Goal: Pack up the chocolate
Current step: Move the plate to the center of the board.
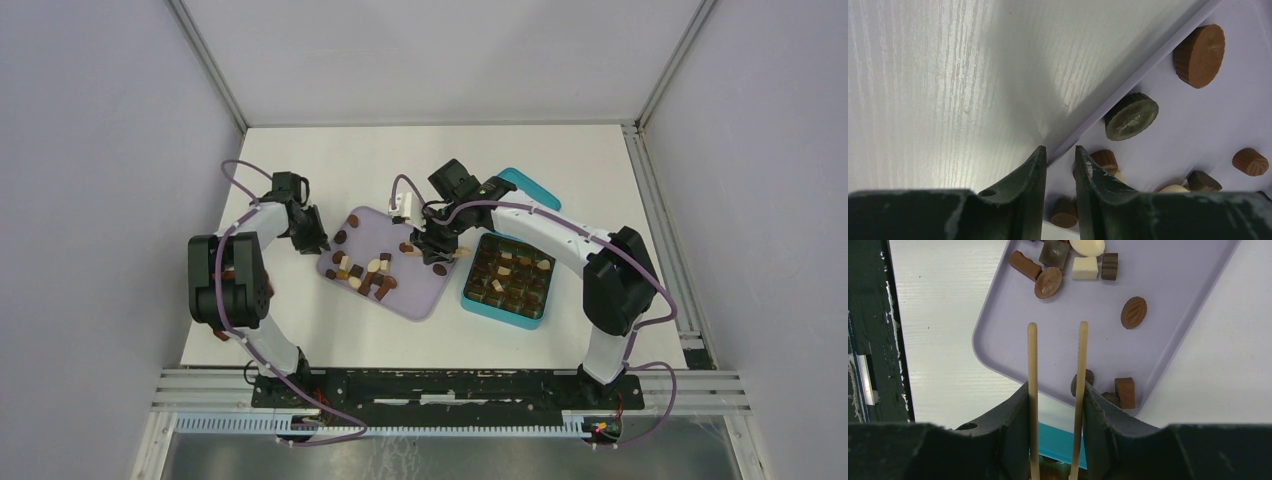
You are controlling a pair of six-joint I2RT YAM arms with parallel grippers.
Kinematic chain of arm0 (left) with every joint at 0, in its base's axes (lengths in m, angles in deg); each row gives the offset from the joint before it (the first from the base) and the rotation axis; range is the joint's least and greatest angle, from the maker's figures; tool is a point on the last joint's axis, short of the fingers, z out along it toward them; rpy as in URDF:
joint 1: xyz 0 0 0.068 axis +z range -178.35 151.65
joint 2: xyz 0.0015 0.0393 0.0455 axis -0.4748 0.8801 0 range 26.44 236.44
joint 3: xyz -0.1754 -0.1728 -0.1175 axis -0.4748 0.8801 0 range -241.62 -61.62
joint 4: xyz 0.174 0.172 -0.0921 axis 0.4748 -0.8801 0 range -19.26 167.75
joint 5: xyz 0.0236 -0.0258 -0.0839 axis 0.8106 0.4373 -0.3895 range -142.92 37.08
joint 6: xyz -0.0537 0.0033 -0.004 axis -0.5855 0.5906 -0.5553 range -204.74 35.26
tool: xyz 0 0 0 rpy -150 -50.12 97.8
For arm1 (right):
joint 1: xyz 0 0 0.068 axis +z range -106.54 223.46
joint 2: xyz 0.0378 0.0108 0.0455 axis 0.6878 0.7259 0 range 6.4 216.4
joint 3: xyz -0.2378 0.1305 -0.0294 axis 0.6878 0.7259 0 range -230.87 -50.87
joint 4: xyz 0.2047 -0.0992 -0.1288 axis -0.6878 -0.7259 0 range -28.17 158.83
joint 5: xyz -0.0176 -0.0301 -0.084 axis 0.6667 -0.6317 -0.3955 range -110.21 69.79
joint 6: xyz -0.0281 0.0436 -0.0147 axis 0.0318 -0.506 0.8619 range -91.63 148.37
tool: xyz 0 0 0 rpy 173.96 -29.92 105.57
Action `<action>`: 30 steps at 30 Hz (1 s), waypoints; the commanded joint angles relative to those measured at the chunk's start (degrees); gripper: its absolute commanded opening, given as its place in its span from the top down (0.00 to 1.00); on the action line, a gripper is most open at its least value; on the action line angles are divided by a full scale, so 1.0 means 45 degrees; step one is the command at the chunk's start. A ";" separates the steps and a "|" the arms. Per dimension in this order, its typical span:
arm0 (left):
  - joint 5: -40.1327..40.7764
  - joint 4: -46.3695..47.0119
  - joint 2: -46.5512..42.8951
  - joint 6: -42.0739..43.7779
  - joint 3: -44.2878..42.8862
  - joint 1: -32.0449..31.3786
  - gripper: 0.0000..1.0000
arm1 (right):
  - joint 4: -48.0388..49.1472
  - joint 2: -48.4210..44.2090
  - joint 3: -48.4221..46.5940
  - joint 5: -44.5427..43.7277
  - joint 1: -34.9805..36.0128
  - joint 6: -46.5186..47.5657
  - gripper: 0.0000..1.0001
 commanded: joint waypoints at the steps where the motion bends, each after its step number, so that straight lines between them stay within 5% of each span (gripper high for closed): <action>1: 0.0270 -0.0471 0.0118 -0.0112 0.0157 -0.0284 0.70 | 0.0047 -0.0183 -0.0554 0.0231 0.0058 0.0087 0.57; 20: 0.1673 -0.2385 -0.4008 -0.1910 0.1615 -0.1727 0.73 | -0.0383 0.0799 -0.0387 -0.1945 0.0860 0.0747 0.58; 30: -0.0162 -0.1690 -0.8967 -0.3140 0.1171 -0.1746 0.46 | -0.0549 0.1119 0.0456 -0.3539 0.1642 0.1085 0.57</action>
